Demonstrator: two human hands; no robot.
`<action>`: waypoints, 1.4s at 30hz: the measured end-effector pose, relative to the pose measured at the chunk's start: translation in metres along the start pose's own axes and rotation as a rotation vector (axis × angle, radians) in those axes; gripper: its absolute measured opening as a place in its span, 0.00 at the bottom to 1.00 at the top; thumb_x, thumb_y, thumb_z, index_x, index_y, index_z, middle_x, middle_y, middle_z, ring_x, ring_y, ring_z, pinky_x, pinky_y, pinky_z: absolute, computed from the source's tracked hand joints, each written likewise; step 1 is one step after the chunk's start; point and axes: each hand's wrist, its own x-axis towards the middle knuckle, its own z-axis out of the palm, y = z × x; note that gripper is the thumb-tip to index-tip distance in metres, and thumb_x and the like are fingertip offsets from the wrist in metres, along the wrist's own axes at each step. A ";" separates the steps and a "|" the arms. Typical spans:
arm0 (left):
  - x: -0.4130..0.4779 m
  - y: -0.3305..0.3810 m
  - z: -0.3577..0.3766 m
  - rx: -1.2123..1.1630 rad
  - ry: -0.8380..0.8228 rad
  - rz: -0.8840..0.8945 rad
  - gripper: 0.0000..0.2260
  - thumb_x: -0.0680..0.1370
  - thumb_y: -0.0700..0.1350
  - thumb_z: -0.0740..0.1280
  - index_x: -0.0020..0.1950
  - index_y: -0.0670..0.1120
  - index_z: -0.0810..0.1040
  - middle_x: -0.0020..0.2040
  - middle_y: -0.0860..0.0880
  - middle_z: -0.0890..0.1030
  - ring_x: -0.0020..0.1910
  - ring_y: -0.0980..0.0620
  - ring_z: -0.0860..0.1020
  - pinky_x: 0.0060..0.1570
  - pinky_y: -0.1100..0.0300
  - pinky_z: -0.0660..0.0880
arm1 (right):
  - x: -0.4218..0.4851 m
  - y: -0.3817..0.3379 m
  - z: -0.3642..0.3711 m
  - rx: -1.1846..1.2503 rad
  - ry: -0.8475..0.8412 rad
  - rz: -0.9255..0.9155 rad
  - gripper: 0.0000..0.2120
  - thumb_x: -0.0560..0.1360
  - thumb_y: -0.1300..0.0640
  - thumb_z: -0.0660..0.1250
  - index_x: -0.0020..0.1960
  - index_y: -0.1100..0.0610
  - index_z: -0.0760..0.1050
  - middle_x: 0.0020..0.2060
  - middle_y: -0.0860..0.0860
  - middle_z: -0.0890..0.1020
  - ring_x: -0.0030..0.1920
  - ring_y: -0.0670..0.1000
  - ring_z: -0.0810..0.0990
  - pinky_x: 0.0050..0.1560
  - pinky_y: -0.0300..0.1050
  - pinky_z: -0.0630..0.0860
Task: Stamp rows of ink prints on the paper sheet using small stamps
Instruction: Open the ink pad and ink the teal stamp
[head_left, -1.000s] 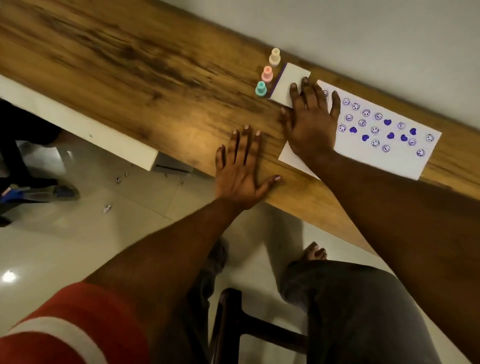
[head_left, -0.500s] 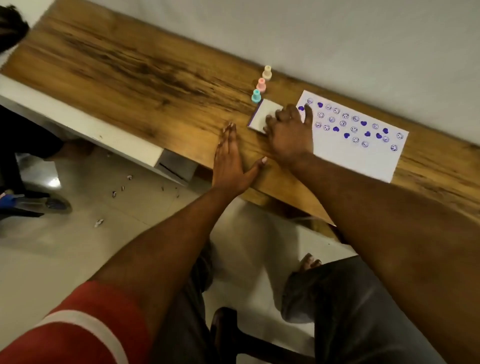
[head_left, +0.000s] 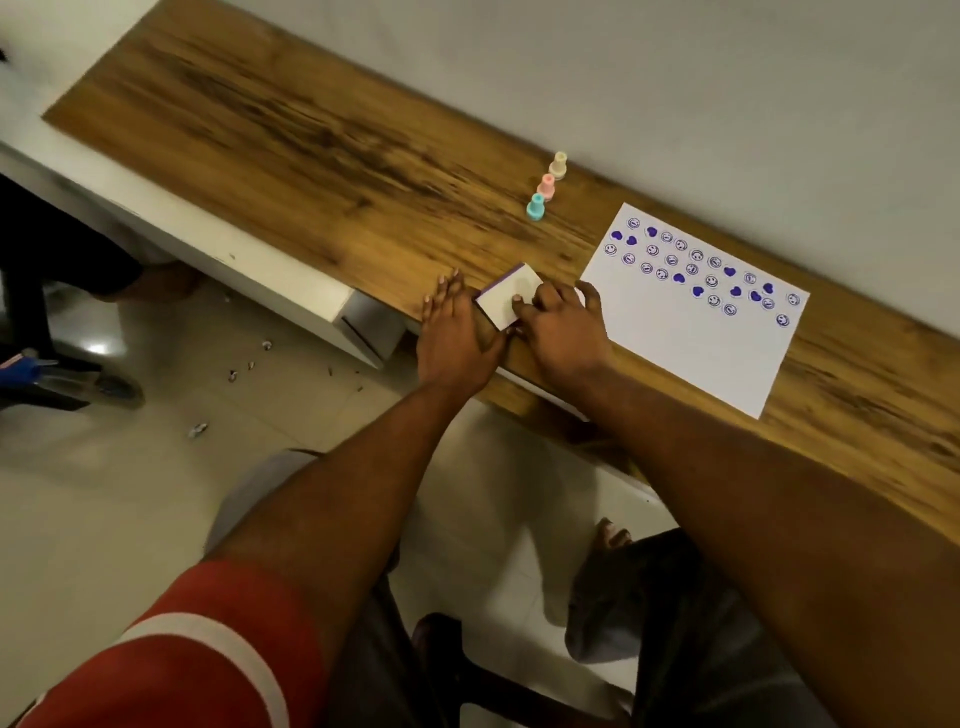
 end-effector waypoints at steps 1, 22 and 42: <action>0.000 -0.003 -0.002 -0.010 -0.010 0.014 0.38 0.78 0.65 0.69 0.81 0.44 0.65 0.86 0.44 0.58 0.85 0.45 0.53 0.84 0.46 0.51 | 0.002 0.005 -0.001 0.031 0.005 -0.034 0.23 0.84 0.46 0.61 0.78 0.48 0.68 0.74 0.55 0.72 0.76 0.59 0.67 0.77 0.61 0.57; -0.002 -0.014 -0.001 -0.189 -0.019 0.096 0.33 0.79 0.59 0.72 0.78 0.44 0.69 0.86 0.43 0.54 0.86 0.44 0.49 0.81 0.47 0.43 | 0.037 0.052 -0.017 0.128 -0.045 -0.360 0.24 0.85 0.45 0.57 0.80 0.50 0.65 0.77 0.52 0.68 0.76 0.57 0.64 0.74 0.59 0.60; -0.005 -0.014 0.000 -0.323 0.066 0.037 0.44 0.76 0.60 0.76 0.83 0.42 0.61 0.85 0.43 0.58 0.85 0.45 0.53 0.83 0.44 0.50 | 0.113 0.042 -0.057 0.279 -0.213 -0.323 0.17 0.85 0.48 0.60 0.68 0.55 0.75 0.61 0.54 0.81 0.58 0.54 0.78 0.56 0.49 0.77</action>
